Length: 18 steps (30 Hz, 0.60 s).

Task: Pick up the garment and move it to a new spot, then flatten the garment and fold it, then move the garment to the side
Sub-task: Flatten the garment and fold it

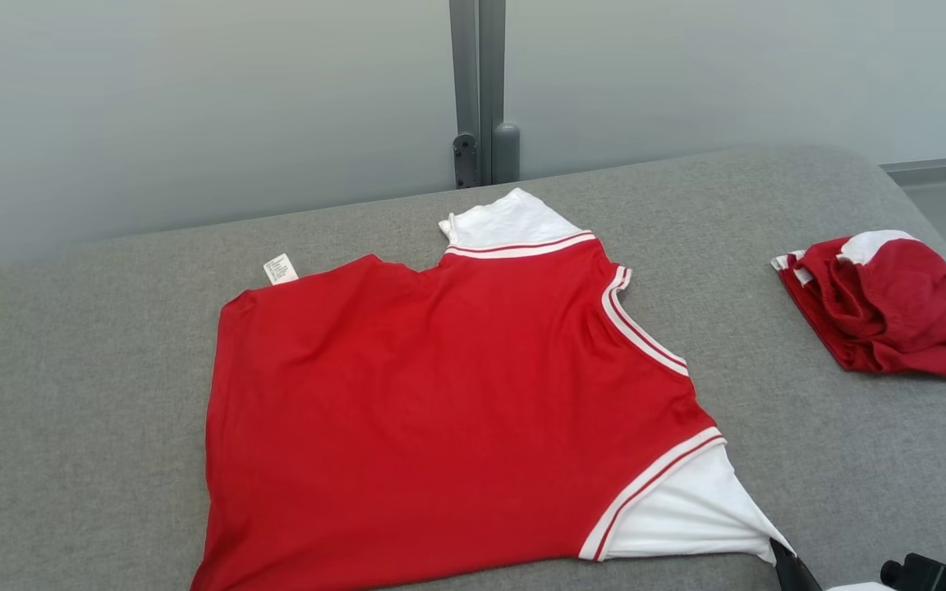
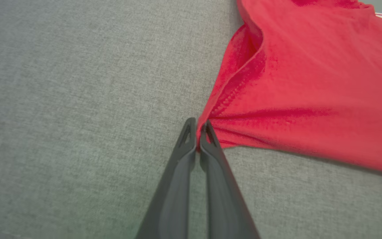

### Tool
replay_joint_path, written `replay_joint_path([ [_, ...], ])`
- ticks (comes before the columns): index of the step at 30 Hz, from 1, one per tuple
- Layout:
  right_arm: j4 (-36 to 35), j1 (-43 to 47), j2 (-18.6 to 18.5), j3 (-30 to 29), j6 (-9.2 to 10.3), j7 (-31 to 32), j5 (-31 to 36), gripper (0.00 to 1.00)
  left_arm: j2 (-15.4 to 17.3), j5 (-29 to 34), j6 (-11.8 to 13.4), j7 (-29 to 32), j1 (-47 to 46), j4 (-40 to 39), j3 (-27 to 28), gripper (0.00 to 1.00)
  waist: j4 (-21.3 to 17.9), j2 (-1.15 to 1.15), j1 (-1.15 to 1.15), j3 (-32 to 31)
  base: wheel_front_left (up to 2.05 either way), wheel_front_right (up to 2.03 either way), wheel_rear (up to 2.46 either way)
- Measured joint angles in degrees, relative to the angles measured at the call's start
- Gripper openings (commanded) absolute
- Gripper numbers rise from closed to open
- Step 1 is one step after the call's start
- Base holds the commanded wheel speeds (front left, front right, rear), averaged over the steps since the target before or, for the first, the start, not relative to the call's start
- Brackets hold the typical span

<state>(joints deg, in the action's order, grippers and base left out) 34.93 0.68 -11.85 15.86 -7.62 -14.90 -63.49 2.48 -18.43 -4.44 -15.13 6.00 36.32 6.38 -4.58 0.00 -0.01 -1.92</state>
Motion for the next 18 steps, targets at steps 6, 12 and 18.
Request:
replay_joint_path([
  [6,-4.3,-1.3,-0.5,0.3,0.07,-0.1,-1.0,0.0,0.1,0.0,-0.2,0.0,-0.5,-6.0,-2.3,0.0,-0.4,0.0,0.0,0.5,0.0,0.0,0.0],
  [12,-9.3,-7.3,-0.8,3.0,0.1,0.2,-3.5,0.0,0.2,0.4,-0.1,0.0,-5.5,-12.4,-4.3,0.0,0.5,0.0,0.0,2.9,0.0,0.0,0.0],
  [18,-10.5,-13.9,-1.0,4.5,0.12,0.3,-5.2,0.0,0.2,1.7,0.1,0.0,-10.7,-13.7,-6.3,0.0,1.3,0.0,0.0,6.0,0.0,0.0,0.0],
])
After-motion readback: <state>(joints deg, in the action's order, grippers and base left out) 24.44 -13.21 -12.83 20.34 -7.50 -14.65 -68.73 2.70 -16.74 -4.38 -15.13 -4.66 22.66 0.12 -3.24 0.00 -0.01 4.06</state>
